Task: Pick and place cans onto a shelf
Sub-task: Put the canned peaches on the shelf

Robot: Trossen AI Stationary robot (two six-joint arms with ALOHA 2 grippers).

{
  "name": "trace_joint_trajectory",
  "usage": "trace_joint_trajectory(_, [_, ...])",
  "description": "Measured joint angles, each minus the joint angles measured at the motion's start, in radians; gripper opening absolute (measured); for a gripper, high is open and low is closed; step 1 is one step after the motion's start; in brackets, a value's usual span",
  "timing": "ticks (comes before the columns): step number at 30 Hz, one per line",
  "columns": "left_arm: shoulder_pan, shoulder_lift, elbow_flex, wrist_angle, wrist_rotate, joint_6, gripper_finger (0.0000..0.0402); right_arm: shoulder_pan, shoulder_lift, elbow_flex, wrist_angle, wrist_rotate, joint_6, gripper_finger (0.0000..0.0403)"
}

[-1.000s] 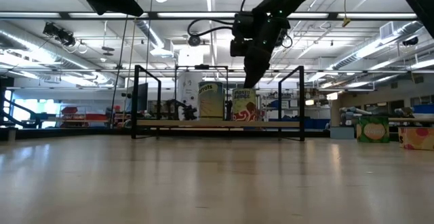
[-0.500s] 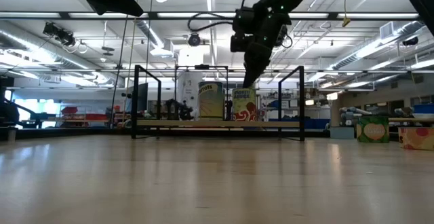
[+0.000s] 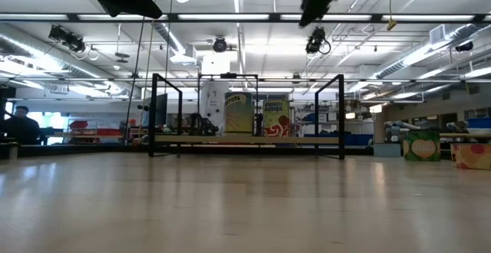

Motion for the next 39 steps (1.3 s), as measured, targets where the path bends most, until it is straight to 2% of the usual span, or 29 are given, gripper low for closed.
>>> trace_joint_trajectory(4, [0.000, 0.000, 0.000, 0.000, 0.000, 0.000, 0.0341, 0.201, -0.086, 0.000, -0.114, 0.044, 0.210, 0.0105])
trace_joint_trajectory(10, [0.000, 0.000, 0.000, 0.000, 0.000, 0.000, 0.0341, 0.524, -0.183, -0.059, -0.319, 0.282, 0.636, 0.0105])
trace_joint_trajectory(13, [0.000, 0.000, 0.000, 0.000, 0.000, 0.000, 0.0341, 0.655, -0.240, -0.188, -0.339, 0.351, 0.852, 0.0111])
trace_joint_trajectory(16, [0.000, 0.000, 0.000, 0.000, 0.000, 0.000, 0.0341, 0.726, -0.299, -0.358, -0.294, 0.340, 1.025, 0.0131])
trace_joint_trajectory(19, [0.000, 0.000, 0.000, 0.000, 0.000, 0.000, 0.0341, 0.753, -0.352, -0.540, -0.209, 0.312, 1.127, 0.0166])
trace_joint_trajectory(22, [0.000, 0.000, 0.000, 0.000, 0.000, 0.000, 0.0341, 0.721, -0.404, -0.678, -0.120, 0.283, 1.149, 0.0213])
trace_joint_trajectory(25, [0.000, 0.000, 0.000, 0.000, 0.000, 0.000, 0.0341, 0.639, -0.455, -0.757, -0.086, 0.291, 1.109, 0.0267])
trace_joint_trajectory(28, [0.000, 0.000, 0.000, 0.000, 0.000, 0.000, 0.0341, 0.513, -0.505, -0.803, -0.089, 0.314, 1.019, 0.0322])
trace_joint_trajectory(32, [0.000, 0.000, 0.000, 0.000, 0.000, 0.000, 0.0341, 0.295, -0.545, -0.841, -0.106, 0.321, 0.814, 0.0381])
trace_joint_trajectory(35, [0.000, 0.000, 0.000, 0.000, 0.000, 0.000, 0.0341, 0.134, -0.547, -0.850, -0.098, 0.329, 0.608, 0.0396])
trace_joint_trajectory(39, [0.000, 0.000, 0.000, 0.000, 0.000, 0.000, 0.0341, -0.053, -0.546, -0.866, -0.070, 0.318, 0.381, 0.0387])
